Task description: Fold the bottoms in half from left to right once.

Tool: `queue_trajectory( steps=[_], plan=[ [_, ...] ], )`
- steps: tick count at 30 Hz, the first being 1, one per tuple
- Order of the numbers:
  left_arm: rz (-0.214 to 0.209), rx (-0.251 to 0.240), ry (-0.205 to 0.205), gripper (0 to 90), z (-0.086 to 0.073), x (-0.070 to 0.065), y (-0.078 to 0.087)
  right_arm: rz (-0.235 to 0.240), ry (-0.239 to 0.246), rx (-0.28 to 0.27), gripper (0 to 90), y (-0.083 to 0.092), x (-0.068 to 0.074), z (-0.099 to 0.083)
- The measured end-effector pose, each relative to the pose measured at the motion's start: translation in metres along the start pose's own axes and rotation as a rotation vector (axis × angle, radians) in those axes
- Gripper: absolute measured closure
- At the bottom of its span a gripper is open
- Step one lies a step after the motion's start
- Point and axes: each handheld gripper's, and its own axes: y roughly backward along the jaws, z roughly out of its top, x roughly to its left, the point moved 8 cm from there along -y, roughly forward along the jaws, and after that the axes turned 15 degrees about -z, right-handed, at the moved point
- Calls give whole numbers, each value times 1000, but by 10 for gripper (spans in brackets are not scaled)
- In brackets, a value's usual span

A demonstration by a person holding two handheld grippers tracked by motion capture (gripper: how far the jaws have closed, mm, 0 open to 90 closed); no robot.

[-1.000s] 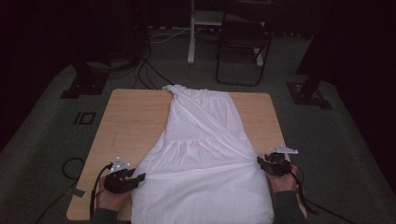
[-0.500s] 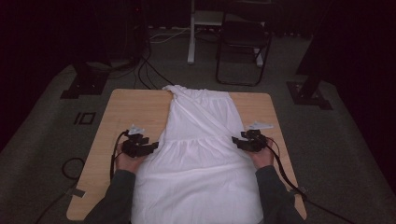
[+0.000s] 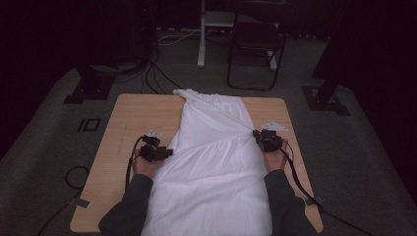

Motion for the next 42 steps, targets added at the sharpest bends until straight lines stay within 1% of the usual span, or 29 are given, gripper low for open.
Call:
queue_trajectory(
  steps=[1, 2, 3, 5, 7, 8, 9, 10, 11, 12, 13, 14, 16, 18, 20, 22, 24, 26, 28, 30, 31, 33, 34, 35, 36, 37, 39, 40, 42],
  plan=[
    [0, -3, -1, 555, 1, -1, -1, -2, 6, 25, 881, -3, -1, -4],
    [0, -2, -3, 529, 1, -3, -3, -19, 25, 47, 876, -9, -1, -9],
    [1, 1, -6, 512, 2, -4, -4, -24, 35, 75, 874, -14, -1, -16],
    [1, 5, -8, 493, 3, -6, -6, -37, 32, 126, 874, -26, -1, -31],
    [-2, 4, -10, 494, 5, -6, -9, -40, 19, 152, 877, -32, -1, -39],
    [-5, 9, -21, 546, 5, -7, -10, -39, 15, 164, 878, -34, 0, -42],
    [-2, 13, -37, 672, 4, -8, -11, -37, 17, 179, 881, -36, 1, -46],
    [16, 20, -60, 758, 4, -8, -11, -38, 12, 173, 881, -36, 1, -46],
    [23, 18, -78, 831, 3, -9, -11, -32, 1, 181, 883, -36, 2, -46],
    [23, 18, -78, 858, 3, -9, -11, -32, 1, 181, 883, -36, 2, -46],
    [50, 9, -113, 858, 1, -10, -8, -22, -8, 186, 883, -35, 1, -47],
    [67, 5, -126, 869, -2, -11, -6, -4, -22, 190, 885, -33, 1, -49],
    [81, -16, -138, 871, -10, -12, 1, 28, -41, 183, 886, -27, 1, -53],
    [79, -32, -140, 872, -19, -14, 7, 58, -50, 175, 886, -20, 2, -58],
    [78, -38, -152, 871, -30, -18, 12, 88, -62, 174, 886, -11, 4, -63],
    [73, -43, -160, 871, -39, -23, 18, 105, -50, 176, 886, 0, 8, -69],
    [67, -32, -189, 868, -50, -28, 25, 126, -32, 182, 885, 13, 12, -76],
    [44, -41, -174, 867, -62, -33, 32, 147, -18, 180, 885, 27, 15, -84],
    [28, -39, -169, 865, -73, -40, 38, 166, -14, 184, 885, 41, 18, -92],
    [20, -27, -179, 864, -82, -47, 43, 177, 4, 193, 885, 54, 22, -99],
    [23, -21, -188, 863, -86, -49, 45, 181, 13, 199, 885, 60, 24, -103],
    [15, -24, -188, 856, -89, -51, 47, 189, 22, 210, 873, 72, 25, -109],
    [17, -25, -194, 850, -89, -51, 46, 193, 19, 220, 818, 75, 26, -110],
    [15, -22, -198, 836, -88, -51, 46, 186, 23, 221, 698, 77, 26, -110],
    [11, -24, -193, 807, -87, -50, 45, 177, 40, 203, 617, 78, 25, -108],
    [7, -29, -187, 766, -86, -50, 44, 178, 44, 180, 580, 77, 24, -103],
    [2, -34, -184, 706, -85, -48, 43, 222, 35, 153, 523, 76, 26, -89],
    [-1, -37, -181, 677, -84, -48, 43, 235, 39, 136, 514, 73, 28, -81],
    [-16, -46, -175, 655, -84, -47, 42, 249, 63, 114, 499, 64, 33, -64]
  ],
)
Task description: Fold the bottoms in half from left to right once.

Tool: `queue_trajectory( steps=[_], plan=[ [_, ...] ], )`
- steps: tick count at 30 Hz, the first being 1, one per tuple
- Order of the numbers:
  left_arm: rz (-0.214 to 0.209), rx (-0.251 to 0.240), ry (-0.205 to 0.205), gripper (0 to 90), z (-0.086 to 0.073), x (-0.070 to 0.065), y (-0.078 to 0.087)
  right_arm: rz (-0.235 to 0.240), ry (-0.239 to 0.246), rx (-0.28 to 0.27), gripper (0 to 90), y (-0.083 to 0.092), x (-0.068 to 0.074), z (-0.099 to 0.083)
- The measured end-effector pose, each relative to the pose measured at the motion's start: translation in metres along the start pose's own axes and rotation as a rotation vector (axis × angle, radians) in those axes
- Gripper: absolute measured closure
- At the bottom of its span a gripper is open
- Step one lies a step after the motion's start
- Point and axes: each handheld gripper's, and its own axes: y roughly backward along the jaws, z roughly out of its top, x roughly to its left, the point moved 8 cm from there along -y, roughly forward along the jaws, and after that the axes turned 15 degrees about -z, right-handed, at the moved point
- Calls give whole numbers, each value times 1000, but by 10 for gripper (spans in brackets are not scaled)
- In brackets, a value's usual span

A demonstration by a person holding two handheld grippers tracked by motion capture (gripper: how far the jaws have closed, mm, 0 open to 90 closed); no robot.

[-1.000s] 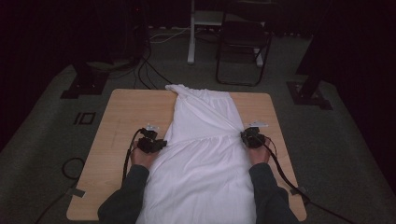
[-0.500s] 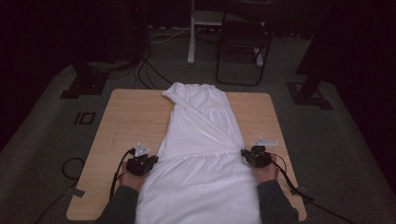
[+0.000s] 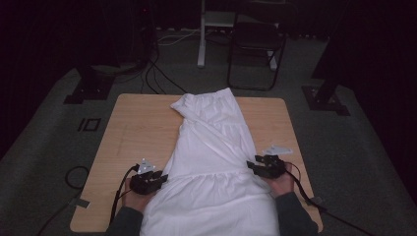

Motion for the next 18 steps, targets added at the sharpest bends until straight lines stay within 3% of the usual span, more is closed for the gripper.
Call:
queue_trajectory(
  steps=[3, 8, 10, 11, 12, 13, 14, 15, 17, 18],
  plan=[
    [2, -4, -6, 634, 0, -1, -1, 38, -3, 0, 511, -22, 4, 23],
    [4, -14, -11, 585, -1, -2, -1, 69, 11, 51, 541, -62, 14, 40],
    [12, -16, -13, 573, -2, -3, -1, 69, 46, 87, 761, -70, 20, 40],
    [16, -16, -13, 571, -2, -3, -1, 41, 73, 90, 850, -70, 20, 40],
    [16, -16, -13, 565, -2, -3, -1, 41, 73, 90, 850, -70, 20, 40],
    [25, -14, -15, 565, -3, -4, 0, -51, 102, 65, 887, -65, 17, 43],
    [32, -7, -23, 563, -3, -4, 0, -131, 74, -23, 893, -52, 8, 53],
    [37, -6, -26, 559, -3, -5, 0, -171, 34, -82, 893, -39, -2, 60],
    [42, -1, -28, 549, -3, -6, -1, -244, 22, -107, 892, -28, -17, 63],
    [42, 0, -28, 547, -3, -7, -1, -247, 19, -93, 891, -29, -21, 61]
  ],
)
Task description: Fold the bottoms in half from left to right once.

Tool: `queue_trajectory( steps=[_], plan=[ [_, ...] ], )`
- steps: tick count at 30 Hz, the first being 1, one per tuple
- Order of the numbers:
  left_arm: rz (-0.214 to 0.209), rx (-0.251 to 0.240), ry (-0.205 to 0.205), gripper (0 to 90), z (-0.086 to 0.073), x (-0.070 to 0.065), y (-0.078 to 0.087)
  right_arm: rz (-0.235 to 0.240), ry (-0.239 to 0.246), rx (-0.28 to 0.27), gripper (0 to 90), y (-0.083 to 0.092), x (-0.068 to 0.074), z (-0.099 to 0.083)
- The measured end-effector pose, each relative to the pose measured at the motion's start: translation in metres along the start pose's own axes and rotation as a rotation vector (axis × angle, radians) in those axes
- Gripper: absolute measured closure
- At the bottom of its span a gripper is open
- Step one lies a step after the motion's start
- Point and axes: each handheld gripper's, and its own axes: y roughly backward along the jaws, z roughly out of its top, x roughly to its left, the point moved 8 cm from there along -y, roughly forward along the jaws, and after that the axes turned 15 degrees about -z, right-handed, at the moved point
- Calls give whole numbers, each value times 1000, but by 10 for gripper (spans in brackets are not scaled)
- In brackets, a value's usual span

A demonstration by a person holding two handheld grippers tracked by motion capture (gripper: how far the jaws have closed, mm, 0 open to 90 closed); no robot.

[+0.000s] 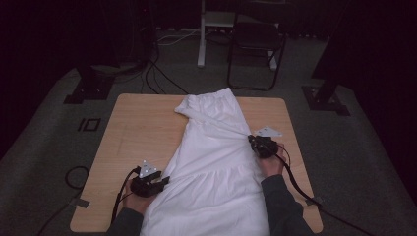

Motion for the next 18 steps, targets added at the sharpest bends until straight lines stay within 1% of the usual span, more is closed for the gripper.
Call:
queue_trajectory(
  steps=[1, 2, 4, 5, 6, 8, 10, 11, 12, 13, 14, 15, 16, 17, 18],
  plan=[
    [0, 0, -2, 546, 0, -1, -1, 4, -9, 18, 890, -4, -2, -5],
    [1, 6, -3, 542, 1, -1, -1, 7, -8, 44, 888, -9, -3, -11],
    [-4, 20, 8, 533, 2, -1, 0, 26, -3, 92, 886, -24, 0, -27],
    [-4, 14, 12, 524, 5, 0, 1, 34, 0, 108, 885, -29, 3, -33],
    [2, 4, 7, 520, 10, 2, 3, 40, 0, 120, 883, -33, 4, -37],
    [18, -19, -4, 512, 25, 6, 7, 49, -9, 150, 879, -41, 7, -44],
    [20, -35, -16, 499, 44, 10, 7, 52, -18, 154, 876, -43, 8, -45],
    [32, -36, -26, 496, 54, 13, 4, 52, -16, 158, 875, -43, 7, -44],
    [40, -35, -31, 495, 63, 17, -1, 50, -9, 161, 872, -43, 8, -44],
    [34, -32, -27, 496, 70, 20, -7, 47, -3, 162, 869, -43, 8, -44],
    [24, -24, -15, 498, 76, 23, -15, 47, -3, 164, 864, -44, 8, -44],
    [11, -9, -1, 500, 79, 25, -24, 49, -6, 166, 862, -44, 7, -44],
    [4, 13, 2, 505, 81, 27, -35, 51, -8, 168, 860, -44, 7, -44],
    [7, 25, -1, 507, 81, 28, -42, 53, -10, 168, 859, -44, 7, -44],
    [12, 52, -9, 513, 79, 29, -52, 54, -10, 168, 856, -44, 7, -44]
  ],
)
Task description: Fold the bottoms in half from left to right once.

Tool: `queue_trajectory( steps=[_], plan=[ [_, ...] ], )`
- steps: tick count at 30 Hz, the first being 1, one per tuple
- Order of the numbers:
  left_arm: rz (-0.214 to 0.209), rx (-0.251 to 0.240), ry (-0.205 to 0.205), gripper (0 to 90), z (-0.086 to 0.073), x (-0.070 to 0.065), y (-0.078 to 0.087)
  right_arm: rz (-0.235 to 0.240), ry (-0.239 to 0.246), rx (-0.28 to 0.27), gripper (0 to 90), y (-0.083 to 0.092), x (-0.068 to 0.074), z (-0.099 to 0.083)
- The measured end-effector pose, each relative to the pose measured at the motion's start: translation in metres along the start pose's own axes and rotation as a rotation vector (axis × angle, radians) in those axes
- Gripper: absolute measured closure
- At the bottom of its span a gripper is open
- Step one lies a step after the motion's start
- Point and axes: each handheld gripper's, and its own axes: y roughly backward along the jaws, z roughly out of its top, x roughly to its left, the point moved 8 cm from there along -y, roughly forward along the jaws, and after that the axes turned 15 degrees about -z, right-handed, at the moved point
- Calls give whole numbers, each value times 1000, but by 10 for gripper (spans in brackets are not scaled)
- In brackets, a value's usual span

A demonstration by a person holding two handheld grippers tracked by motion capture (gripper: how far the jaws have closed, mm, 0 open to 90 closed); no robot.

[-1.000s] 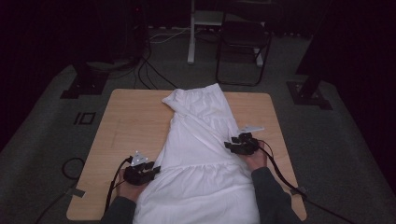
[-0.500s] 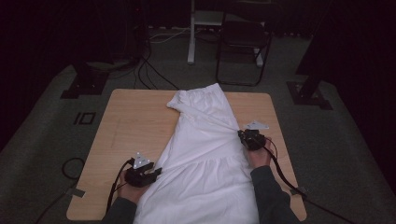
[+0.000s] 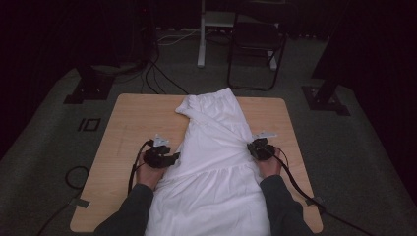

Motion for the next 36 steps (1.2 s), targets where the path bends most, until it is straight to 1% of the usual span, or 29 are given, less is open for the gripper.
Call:
queue_trajectory(
  steps=[1, 2, 3, 4, 5, 6, 7, 8, 10, 12, 13, 14, 16, 17, 18, 19, 20, 23, 27, 31, 32, 33, 34, 36],
  plan=[
    [10, 16, -8, 549, -2, 1, -5, 3, 1, 0, 855, 0, 0, 0],
    [20, 37, -22, 636, -5, 1, -10, 4, -1, 1, 855, 0, 0, 0],
    [23, 35, -32, 746, -8, 0, -12, 6, -1, -1, 855, 0, -1, 0],
    [22, 19, -20, 838, -9, 0, -12, 11, -5, -2, 860, 0, -1, -1],
    [30, 17, -15, 871, -10, 0, -10, 13, -9, -2, 864, 0, -1, -1],
    [51, 22, -24, 881, -12, 0, -8, 14, -13, -1, 868, 1, -1, -2],
    [60, 25, -27, 884, -13, 0, -6, 14, -18, 1, 873, 3, -1, -4],
    [67, 23, -21, 885, -16, -1, -3, 15, -20, 2, 876, 4, -1, -5],
    [71, 22, -15, 886, -26, -3, 6, 17, -29, 6, 881, 12, 1, -12],
    [69, 9, -5, 886, -38, -5, 17, 19, -9, 11, 882, 24, 5, -21],
    [63, 7, -1, 886, -45, -7, 23, 25, -2, 14, 881, 30, 7, -26],
    [52, -1, 13, 886, -51, -9, 29, 35, 8, 13, 881, 36, 9, -32],
    [34, -21, 36, 885, -66, -17, 41, 80, 3, 17, 880, 49, 14, -43],
    [28, -20, 41, 885, -71, -20, 44, 110, -2, 19, 881, 58, 18, -50],
    [26, -17, 46, 884, -76, -24, 49, 124, -5, 20, 881, 63, 21, -54],
    [25, -12, 36, 883, -79, -27, 51, 139, -2, 26, 880, 71, 25, -60],
    [26, -8, 30, 880, -81, -28, 52, 147, 10, 27, 878, 76, 27, -64],
    [30, -13, 30, 875, -81, -28, 53, 159, 20, 35, 860, 84, 31, -70],
    [42, -18, 13, 869, -81, -28, 51, 162, 16, 46, 853, 82, 30, -68],
    [42, -24, 14, 867, -81, -28, 51, 159, 21, 41, 830, 80, 31, -66],
    [45, -23, 11, 867, -81, -28, 51, 157, 25, 43, 809, 80, 31, -66],
    [46, -25, 10, 867, -80, -28, 51, 157, 30, 40, 764, 80, 31, -64],
    [47, -25, 9, 865, -80, -29, 50, 159, 29, 35, 695, 80, 31, -63],
    [46, -28, 9, 864, -80, -28, 50, 175, 33, 1, 587, 82, 32, -53]
  ],
)
